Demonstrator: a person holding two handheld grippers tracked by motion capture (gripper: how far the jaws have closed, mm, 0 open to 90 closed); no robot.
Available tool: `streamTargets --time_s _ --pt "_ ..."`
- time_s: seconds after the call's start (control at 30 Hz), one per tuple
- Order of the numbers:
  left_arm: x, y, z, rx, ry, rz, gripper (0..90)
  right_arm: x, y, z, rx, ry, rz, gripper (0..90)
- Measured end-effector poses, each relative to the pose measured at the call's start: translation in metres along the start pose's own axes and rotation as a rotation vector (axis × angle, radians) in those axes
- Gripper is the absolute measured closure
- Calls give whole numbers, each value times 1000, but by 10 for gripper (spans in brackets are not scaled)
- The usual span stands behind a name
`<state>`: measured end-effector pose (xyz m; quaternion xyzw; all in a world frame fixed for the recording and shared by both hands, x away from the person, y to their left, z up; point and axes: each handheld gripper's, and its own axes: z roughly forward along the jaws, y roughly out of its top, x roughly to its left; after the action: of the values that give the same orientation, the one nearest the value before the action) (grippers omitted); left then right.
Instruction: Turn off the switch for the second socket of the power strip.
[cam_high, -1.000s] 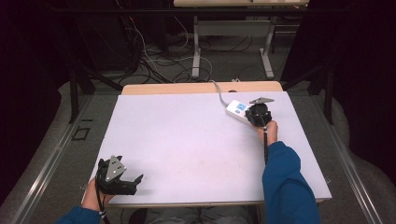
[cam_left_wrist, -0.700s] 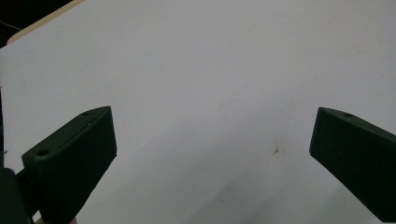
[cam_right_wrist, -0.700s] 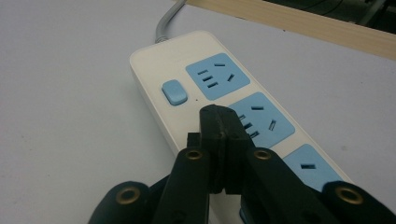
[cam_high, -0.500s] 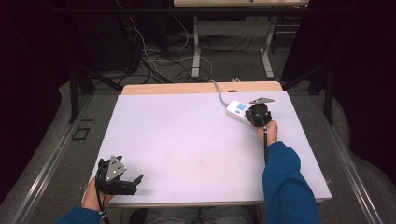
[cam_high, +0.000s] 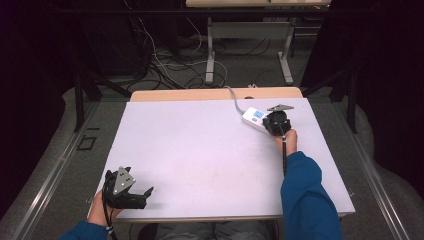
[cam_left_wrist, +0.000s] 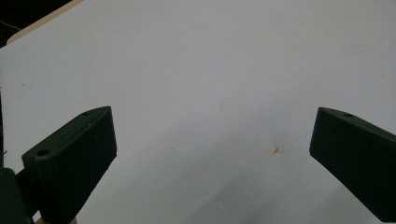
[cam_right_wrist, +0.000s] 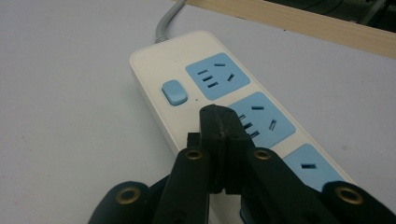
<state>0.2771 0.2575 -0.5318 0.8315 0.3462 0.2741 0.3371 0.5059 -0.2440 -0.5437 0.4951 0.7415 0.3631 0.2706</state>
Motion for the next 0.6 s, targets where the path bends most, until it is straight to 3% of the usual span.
streamTargets --time_s 0.6 --pt "0 0 0 -4 0 2 6 1 0 0 4 -7 -3 900"
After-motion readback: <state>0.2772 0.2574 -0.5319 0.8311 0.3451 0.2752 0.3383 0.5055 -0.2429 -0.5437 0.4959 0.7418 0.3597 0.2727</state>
